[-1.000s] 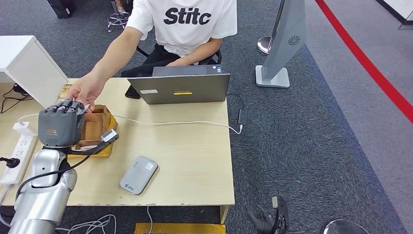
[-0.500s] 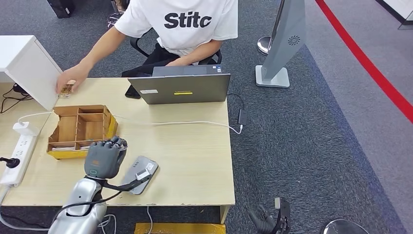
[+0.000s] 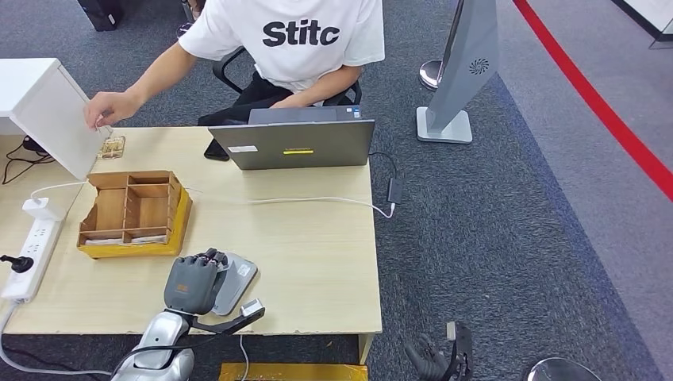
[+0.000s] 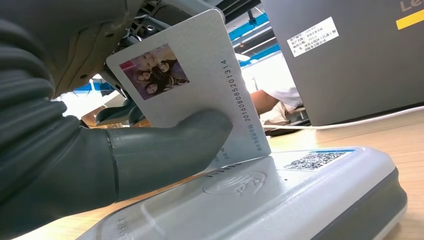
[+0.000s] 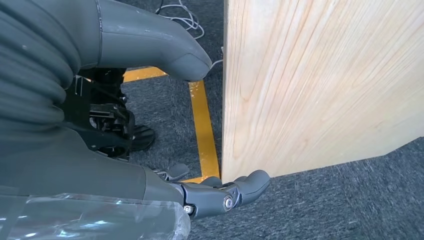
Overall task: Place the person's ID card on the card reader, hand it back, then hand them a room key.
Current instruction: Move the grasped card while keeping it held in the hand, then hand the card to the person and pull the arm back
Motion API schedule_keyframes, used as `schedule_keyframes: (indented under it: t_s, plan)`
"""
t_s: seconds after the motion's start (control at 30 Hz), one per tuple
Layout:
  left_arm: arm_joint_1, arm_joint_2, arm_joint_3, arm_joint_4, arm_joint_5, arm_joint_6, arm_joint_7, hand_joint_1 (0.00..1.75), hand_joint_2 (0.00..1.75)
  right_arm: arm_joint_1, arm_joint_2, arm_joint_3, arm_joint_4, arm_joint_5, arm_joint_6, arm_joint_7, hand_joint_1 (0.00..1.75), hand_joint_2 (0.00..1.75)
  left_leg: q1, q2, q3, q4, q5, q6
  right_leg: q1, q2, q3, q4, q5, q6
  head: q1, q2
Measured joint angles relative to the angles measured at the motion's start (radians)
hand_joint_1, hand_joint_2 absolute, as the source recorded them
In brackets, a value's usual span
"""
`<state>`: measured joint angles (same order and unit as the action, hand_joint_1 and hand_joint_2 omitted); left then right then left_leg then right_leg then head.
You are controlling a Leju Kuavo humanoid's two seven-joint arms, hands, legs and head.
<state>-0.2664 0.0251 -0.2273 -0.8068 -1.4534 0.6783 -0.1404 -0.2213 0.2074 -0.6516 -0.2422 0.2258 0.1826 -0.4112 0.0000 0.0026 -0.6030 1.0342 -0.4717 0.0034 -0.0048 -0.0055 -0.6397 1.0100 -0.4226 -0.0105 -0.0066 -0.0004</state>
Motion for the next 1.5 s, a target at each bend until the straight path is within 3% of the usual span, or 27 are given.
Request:
schedule_keyframes:
  t_s: [0.93, 1.17, 1.33, 1.5]
  plan:
    - [-0.02, -0.005, -0.002, 0.035, -0.044, 0.022, 0.035, 1.75, 1.75, 0.0, 0.0, 0.011, 0.0, 0.0, -0.005, 0.002, 0.0, 1.75, 0.0, 0.0, 0.001, 0.0, 0.001, 0.0, 0.0, 0.0, 0.001, 0.0, 0.001, -0.001, 0.0, 0.0]
    - [-0.059, 0.032, 0.03, -0.124, -0.031, 0.028, -0.004, 1.75, 1.75, 0.001, 0.0, 0.019, 0.0, -0.003, -0.006, 0.008, 0.0, 1.75, 0.001, -0.001, 0.0, 0.0, 0.003, -0.001, 0.001, -0.001, 0.0, 0.0, 0.002, -0.001, 0.0, 0.0]
    - [-0.146, 0.074, 0.049, -0.156, -0.011, 0.027, -0.007, 1.75, 1.75, 0.001, 0.0, 0.033, 0.0, -0.007, -0.006, 0.01, 0.0, 1.75, 0.002, -0.001, 0.0, 0.0, 0.003, -0.002, 0.002, -0.001, 0.0, 0.001, 0.003, -0.003, 0.0, 0.0]
    - [-0.156, 0.089, 0.059, -0.174, -0.006, 0.027, -0.008, 1.75, 1.75, 0.001, 0.0, 0.038, 0.0, -0.011, -0.006, 0.01, 0.0, 1.75, 0.001, -0.001, 0.0, 0.0, 0.003, -0.002, 0.002, 0.0, 0.0, 0.001, 0.003, -0.003, 0.0, 0.0]
